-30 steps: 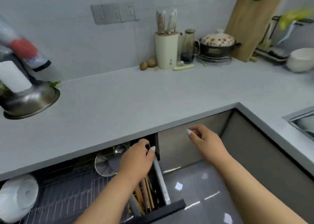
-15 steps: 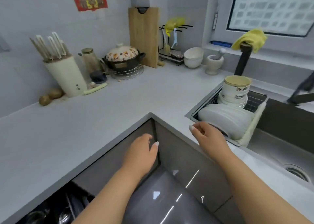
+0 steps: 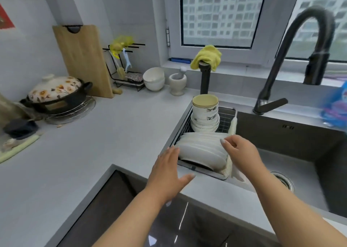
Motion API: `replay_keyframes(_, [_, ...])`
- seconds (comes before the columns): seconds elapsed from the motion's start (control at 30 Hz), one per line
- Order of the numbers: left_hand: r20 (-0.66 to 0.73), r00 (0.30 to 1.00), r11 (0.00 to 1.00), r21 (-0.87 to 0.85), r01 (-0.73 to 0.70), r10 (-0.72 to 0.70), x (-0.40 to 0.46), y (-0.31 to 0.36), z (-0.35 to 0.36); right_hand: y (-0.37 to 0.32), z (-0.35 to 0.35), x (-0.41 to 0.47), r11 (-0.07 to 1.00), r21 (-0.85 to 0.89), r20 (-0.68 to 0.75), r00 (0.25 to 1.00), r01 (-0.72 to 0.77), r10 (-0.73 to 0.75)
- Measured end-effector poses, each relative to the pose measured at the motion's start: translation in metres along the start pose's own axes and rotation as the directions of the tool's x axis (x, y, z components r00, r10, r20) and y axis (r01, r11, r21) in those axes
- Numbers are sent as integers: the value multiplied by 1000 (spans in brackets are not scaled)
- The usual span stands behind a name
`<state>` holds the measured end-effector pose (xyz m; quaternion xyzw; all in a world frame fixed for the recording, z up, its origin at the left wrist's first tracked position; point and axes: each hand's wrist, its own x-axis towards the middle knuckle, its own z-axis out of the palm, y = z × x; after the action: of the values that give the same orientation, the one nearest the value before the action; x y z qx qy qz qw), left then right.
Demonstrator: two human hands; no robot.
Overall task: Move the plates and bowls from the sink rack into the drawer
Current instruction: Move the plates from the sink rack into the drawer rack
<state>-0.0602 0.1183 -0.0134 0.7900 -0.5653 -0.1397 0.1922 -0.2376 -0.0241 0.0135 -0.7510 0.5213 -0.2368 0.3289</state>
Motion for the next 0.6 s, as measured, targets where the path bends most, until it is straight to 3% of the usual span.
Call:
replay_keyframes(0.23, [139,985,990,86,-114,101,64,-5,16,-6,16,69,993,-120,9,1000,23,-22])
replay_keyframes(0.6, [258,943,973,45,-227,208,122,-15,35,4,36,132,965,-261,348,928,-36,129])
